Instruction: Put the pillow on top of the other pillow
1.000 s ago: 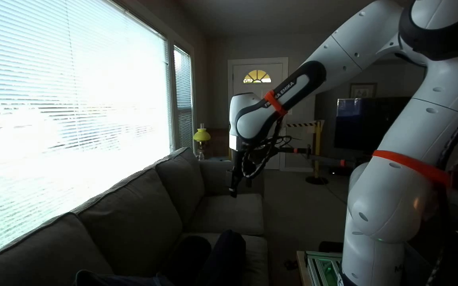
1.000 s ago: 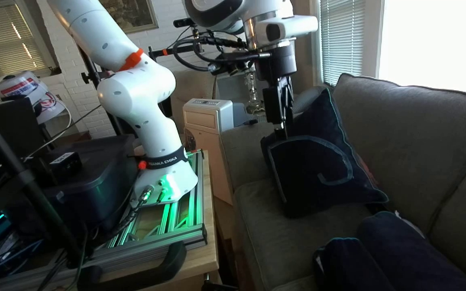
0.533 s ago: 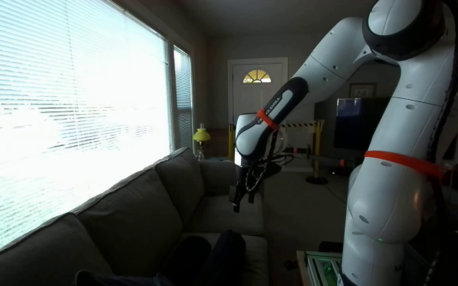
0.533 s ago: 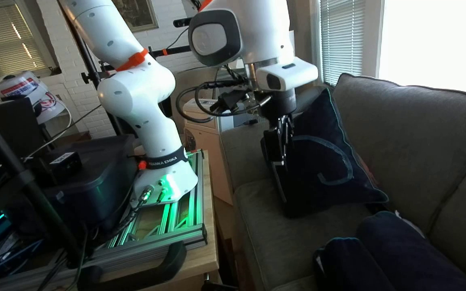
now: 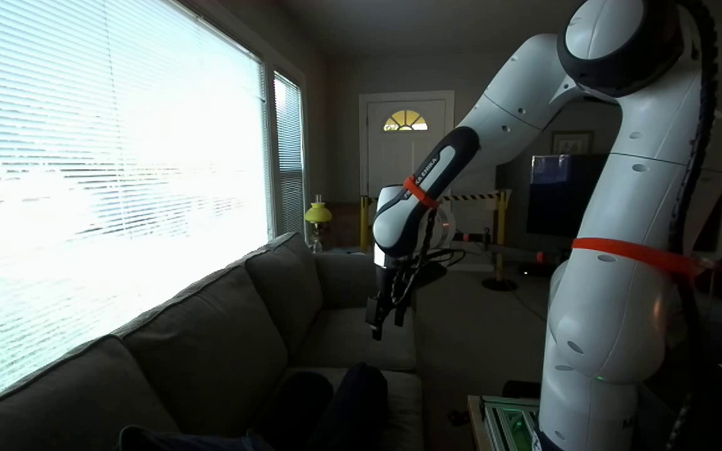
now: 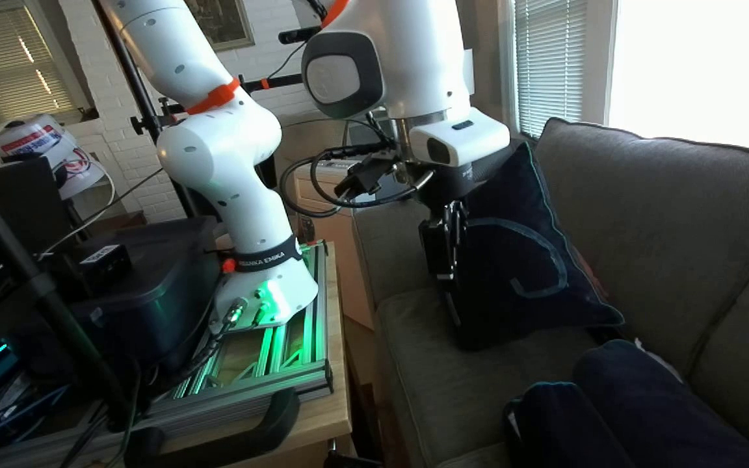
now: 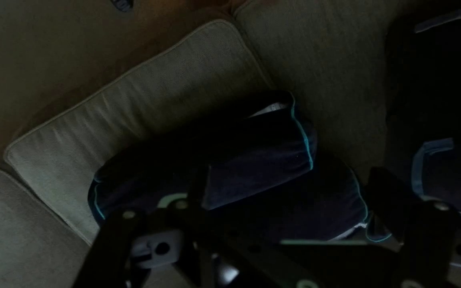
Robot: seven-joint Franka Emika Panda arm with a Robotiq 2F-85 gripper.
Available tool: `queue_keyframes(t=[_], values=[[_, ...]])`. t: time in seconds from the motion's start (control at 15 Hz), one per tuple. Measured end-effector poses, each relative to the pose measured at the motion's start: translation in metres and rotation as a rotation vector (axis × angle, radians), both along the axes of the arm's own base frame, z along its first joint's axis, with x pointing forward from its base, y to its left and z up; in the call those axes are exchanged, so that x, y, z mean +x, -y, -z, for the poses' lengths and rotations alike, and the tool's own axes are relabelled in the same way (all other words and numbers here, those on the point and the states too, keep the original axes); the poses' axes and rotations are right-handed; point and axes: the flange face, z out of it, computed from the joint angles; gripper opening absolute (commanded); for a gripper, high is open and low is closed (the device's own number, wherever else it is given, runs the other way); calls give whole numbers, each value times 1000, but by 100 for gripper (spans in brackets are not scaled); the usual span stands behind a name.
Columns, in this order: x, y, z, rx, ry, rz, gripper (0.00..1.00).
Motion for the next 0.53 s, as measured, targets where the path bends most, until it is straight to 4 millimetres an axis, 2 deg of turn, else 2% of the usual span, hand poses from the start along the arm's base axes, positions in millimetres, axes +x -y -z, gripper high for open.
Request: queue_keyframes(t=[0.27,0.53], values=[[2,5,3,-37,6,62,100],[2,14,30,-70,-4,154,100]])
